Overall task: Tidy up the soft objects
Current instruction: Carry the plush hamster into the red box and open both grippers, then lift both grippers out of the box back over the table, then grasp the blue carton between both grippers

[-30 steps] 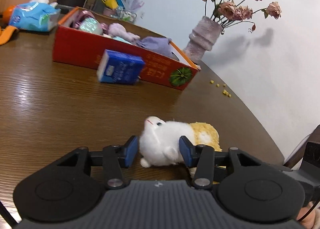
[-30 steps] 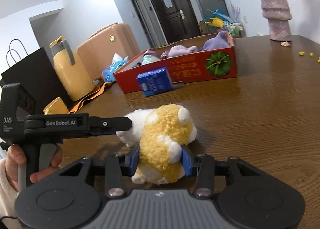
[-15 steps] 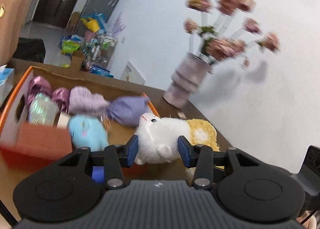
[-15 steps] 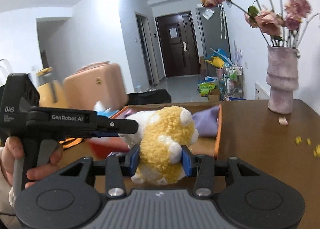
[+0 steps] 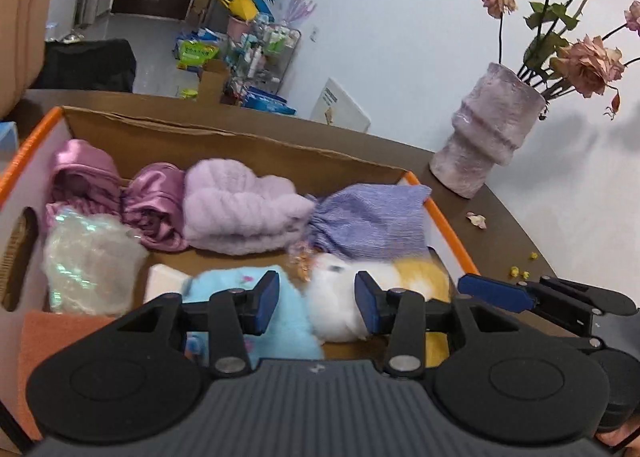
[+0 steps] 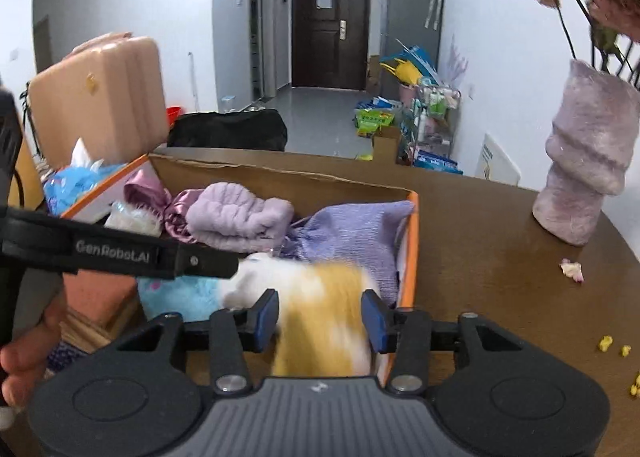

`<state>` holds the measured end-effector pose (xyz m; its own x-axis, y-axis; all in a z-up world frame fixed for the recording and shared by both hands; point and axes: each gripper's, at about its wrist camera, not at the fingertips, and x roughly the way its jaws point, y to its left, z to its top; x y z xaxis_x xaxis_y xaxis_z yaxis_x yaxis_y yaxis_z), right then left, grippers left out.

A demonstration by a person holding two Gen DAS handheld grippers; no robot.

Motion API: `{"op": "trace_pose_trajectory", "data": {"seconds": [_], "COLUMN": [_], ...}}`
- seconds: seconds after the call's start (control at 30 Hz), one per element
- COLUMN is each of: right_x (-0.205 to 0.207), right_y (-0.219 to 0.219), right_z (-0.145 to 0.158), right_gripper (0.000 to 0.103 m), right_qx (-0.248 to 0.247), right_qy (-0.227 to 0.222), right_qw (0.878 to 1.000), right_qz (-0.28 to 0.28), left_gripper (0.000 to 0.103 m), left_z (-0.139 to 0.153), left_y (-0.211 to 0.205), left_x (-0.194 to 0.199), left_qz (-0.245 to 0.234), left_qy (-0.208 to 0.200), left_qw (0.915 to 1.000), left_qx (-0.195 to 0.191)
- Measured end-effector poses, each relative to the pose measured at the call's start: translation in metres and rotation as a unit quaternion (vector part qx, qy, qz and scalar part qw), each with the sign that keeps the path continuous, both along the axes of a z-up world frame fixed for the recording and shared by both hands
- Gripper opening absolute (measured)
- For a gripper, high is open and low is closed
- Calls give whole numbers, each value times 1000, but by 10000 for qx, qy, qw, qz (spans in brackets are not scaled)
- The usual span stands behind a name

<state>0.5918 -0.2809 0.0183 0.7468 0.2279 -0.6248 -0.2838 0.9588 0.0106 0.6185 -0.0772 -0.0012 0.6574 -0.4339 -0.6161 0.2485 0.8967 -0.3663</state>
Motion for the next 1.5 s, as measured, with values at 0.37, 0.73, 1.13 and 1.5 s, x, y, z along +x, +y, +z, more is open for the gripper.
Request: {"op": "trace_pose_trajectory", "data": {"seconds": [0.37, 0.73, 1.13, 1.5], "right_x": [-48, -177, -315, -390], "right_y": [-13, -15, 22, 41], "right_z": [71, 138, 69, 0], "right_gripper": [50, 86, 90, 90], "right_qx": [35, 447, 864, 952], "right_qy": [-511, -1850, -2242, -1265], "right_qw": [9986, 9817, 9705, 9867], "right_qz": [-105, -95, 199, 361], "left_gripper": [53, 85, 96, 99], "left_z": [80, 143, 66, 22], "left_y": [30, 87, 111, 110], "left_x": [-73, -243, -400, -444], "left_qz": [238, 1224, 1235, 1144], "left_qy": [-938, -2479, -2659, -1915], "left_qw": [9927, 9553, 9524, 9684], "left_qx": [716, 1049, 838, 1112]}}
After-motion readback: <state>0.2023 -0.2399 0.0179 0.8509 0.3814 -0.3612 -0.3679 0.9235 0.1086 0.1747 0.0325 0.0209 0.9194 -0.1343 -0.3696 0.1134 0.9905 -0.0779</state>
